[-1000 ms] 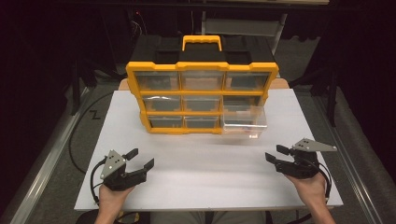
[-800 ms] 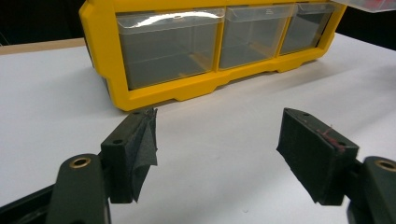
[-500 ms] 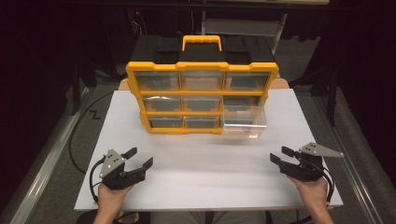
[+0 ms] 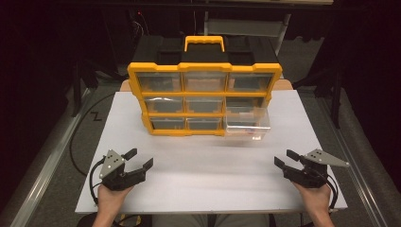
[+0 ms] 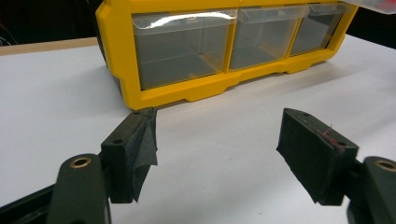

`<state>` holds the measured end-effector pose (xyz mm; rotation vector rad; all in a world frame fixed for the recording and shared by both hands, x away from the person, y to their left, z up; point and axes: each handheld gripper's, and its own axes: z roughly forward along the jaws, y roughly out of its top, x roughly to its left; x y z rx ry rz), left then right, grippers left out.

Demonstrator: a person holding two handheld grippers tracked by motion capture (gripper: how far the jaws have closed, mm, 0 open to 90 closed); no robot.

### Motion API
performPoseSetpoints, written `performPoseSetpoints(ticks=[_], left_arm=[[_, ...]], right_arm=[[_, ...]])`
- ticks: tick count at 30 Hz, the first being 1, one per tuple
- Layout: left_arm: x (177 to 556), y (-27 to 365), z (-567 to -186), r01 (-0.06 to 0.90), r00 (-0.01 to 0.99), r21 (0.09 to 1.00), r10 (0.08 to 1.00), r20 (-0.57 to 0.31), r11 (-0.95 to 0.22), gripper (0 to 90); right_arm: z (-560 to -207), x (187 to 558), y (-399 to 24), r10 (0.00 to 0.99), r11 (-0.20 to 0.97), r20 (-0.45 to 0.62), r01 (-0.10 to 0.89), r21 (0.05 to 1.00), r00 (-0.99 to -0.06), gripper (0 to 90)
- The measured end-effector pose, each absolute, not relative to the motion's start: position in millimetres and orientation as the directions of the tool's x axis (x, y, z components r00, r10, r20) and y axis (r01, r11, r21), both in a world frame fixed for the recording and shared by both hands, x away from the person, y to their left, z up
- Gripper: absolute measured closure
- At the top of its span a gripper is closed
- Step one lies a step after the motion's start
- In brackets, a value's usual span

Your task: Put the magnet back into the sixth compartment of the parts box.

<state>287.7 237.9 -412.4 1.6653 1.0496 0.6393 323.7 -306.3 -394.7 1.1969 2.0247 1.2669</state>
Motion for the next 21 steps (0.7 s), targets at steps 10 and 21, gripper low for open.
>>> performPoseSetpoints(ticks=[10,21], left_arm=[[288,238,-414,0.338,0.475,0.936,0.876,-0.081,-0.096,28.5],[288,239,-415,0.348,0.467,0.933,0.88,-0.083,-0.096,28.4]], right_arm=[[-399,321,-314,0.875,0.168,0.062,0.421,0.891,-0.48,40.7],[-406,316,-319,0.875,0.174,0.051,0.411,0.895,-0.482,40.1]])
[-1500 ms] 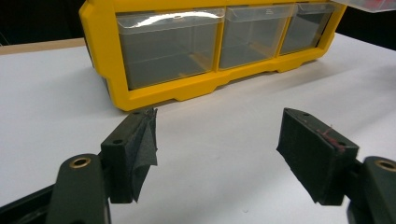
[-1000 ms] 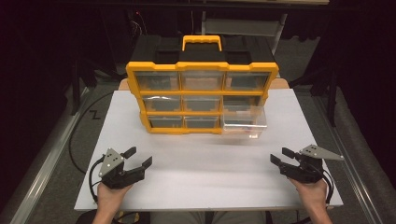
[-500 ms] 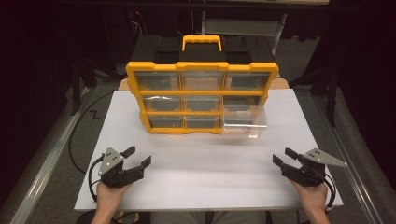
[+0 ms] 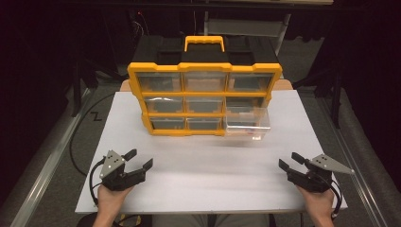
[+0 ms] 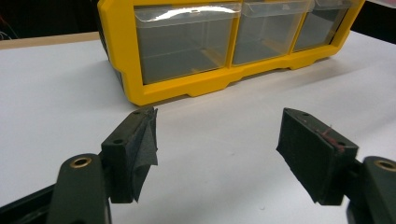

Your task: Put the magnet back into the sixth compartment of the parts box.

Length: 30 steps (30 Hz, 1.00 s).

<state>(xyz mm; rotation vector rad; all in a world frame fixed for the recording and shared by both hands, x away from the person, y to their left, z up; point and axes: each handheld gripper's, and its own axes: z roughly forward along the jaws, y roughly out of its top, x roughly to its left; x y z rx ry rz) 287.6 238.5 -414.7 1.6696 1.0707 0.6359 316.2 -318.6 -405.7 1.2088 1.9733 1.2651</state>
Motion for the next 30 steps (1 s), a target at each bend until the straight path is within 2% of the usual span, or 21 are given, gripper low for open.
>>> performPoseSetpoints(ticks=[30], left_arm=[[287.3,238.6,-414.4,0.347,0.469,0.933,0.879,-0.085,-0.095,28.4]], right_arm=[[-411.9,311.7,-316.8,0.867,0.187,0.049,0.415,0.89,-0.495,37.5]])
